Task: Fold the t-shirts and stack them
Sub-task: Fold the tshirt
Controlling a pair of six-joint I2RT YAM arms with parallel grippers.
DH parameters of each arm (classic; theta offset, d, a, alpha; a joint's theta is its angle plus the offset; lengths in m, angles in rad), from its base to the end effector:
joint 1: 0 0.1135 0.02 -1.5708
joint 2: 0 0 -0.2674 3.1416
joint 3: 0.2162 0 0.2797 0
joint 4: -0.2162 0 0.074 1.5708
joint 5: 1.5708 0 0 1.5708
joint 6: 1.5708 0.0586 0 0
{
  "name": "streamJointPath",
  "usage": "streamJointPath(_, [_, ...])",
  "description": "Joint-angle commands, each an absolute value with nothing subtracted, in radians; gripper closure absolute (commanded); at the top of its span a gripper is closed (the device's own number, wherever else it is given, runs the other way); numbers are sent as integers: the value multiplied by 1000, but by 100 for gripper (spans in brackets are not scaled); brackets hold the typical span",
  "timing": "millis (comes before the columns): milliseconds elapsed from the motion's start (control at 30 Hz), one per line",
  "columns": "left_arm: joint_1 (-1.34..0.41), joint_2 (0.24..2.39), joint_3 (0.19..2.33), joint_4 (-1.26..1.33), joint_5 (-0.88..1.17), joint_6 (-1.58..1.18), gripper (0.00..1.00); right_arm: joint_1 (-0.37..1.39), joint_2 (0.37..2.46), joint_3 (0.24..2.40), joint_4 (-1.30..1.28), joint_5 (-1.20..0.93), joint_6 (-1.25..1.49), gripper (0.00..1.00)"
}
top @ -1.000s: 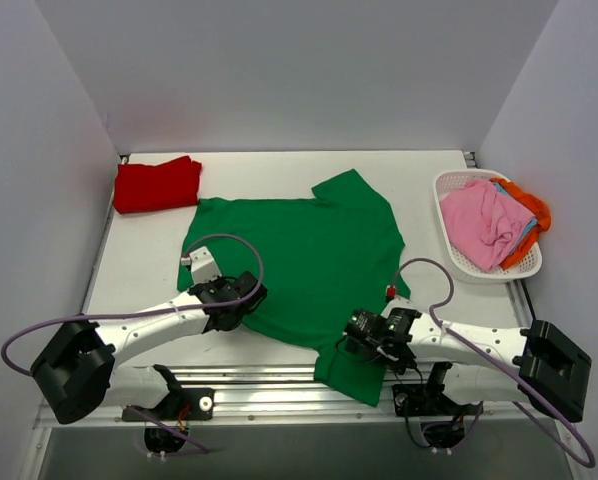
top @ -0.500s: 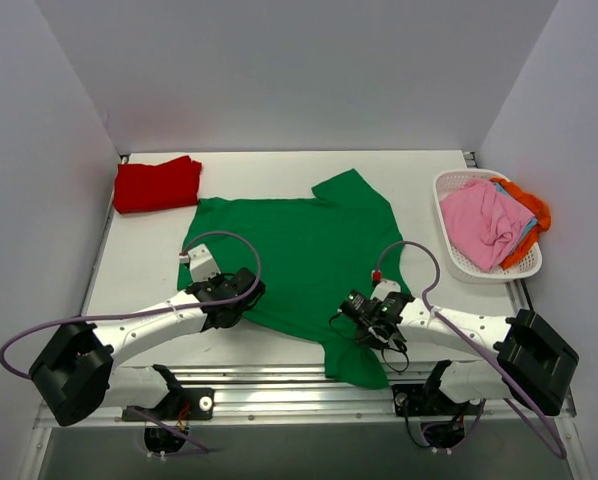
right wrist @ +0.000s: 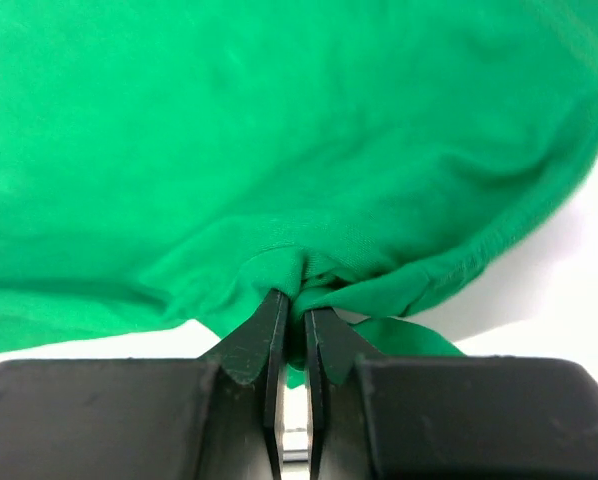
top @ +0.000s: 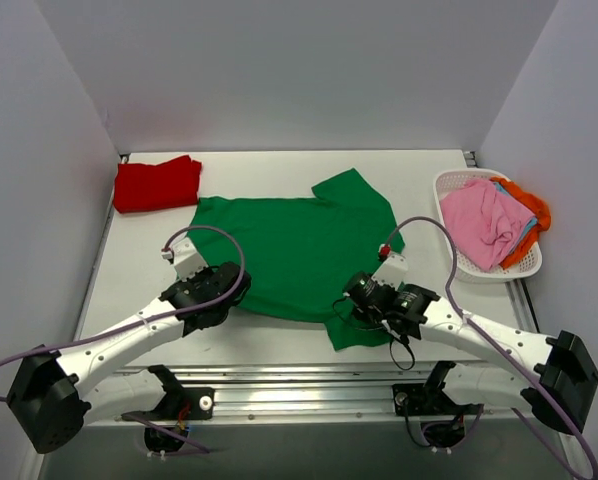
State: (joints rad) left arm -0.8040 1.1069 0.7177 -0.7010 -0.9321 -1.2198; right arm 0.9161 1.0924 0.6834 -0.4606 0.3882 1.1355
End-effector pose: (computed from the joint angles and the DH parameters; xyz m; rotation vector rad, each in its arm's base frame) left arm 0.1909 -0.1303 0.2079 -0.6914 2.0150 0.1247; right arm 0.1724 0.1881 0.1993 0.4362 2.3772 0.5082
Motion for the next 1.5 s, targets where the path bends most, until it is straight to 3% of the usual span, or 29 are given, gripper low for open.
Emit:
streamJointPath(0, [-755,1083,765,-684,-954,-1160,98,913,1133,744,-423,500,1115,100])
streamJointPath(333, [-516,1170,750,-375,-810,-938,98,827,1454,874,-256,658,1147,99])
streamJointPath(500, [-350,1385,847,-230,-684,-861,98,686,1670,1046,-201,721,1085,100])
streamJointPath(633, [-250,1632,988,-202,-583,-802,96,606,1906,1264,-329,782,1084,100])
streamJointPath(700, [-210,1762,1120,-305,-502,-807,82,571,1969,1333,-339,782,1077,100])
streamJointPath(733, [-207,1804,1144,-313,-489,-805,63,558,1983,1342,-328,776,1069,100])
streamJointPath(767, [-196,1815,1155,-296,-447,-802,34,536,1993,1351,-322,764,1060,99])
streamJointPath(800, [-192,1822,1161,-282,-433,-792,21,526,2005,1365,-322,747,1052,98])
streamJointPath(867, [-187,1833,1170,-287,-429,-787,7,511,2005,1368,-318,744,1032,81])
streamJointPath(900, [-187,1835,1178,-288,-431,-781,4,509,1994,1358,-318,758,1031,50])
streamJointPath(1000, [-184,1816,1170,-282,-440,-778,3,503,1956,1324,-287,759,1020,10])
streamJointPath(1100, [-184,1783,1155,-282,-437,-779,3,502,1924,1289,-267,738,1003,4])
streamJointPath(1467, [-201,1565,982,-251,-463,-825,5,541,1832,1174,-218,713,1026,4])
